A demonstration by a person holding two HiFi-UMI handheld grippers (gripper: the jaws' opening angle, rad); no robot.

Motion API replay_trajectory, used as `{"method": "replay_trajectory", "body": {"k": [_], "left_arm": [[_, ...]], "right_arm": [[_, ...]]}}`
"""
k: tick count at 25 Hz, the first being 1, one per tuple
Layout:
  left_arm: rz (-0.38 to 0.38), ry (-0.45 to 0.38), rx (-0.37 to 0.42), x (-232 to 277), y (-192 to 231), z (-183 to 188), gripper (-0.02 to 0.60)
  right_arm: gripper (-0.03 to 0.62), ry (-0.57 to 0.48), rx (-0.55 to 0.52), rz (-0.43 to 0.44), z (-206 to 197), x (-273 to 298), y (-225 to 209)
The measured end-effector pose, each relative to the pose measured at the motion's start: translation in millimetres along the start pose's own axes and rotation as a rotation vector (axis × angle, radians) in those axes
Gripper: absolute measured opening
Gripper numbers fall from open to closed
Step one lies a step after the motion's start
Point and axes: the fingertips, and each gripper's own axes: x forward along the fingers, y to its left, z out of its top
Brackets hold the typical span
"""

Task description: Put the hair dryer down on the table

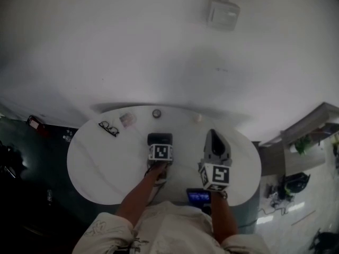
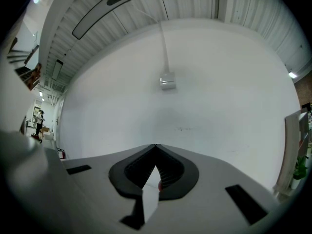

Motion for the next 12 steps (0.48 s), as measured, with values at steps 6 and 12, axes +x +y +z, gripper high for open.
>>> {"method": "replay_trajectory", "body": {"k": [6,12], "left_arm": [[0.010,-0.032,0.003,0,-1,3,0.241],[0.060,-0.020,0.054,-1,3,0,0.244]], "right_arm": [[0.005,0.004,-0.001,0.000,-2,1,1],[0.005,0.008,-0.010,0.011,-2,1,5]]}}
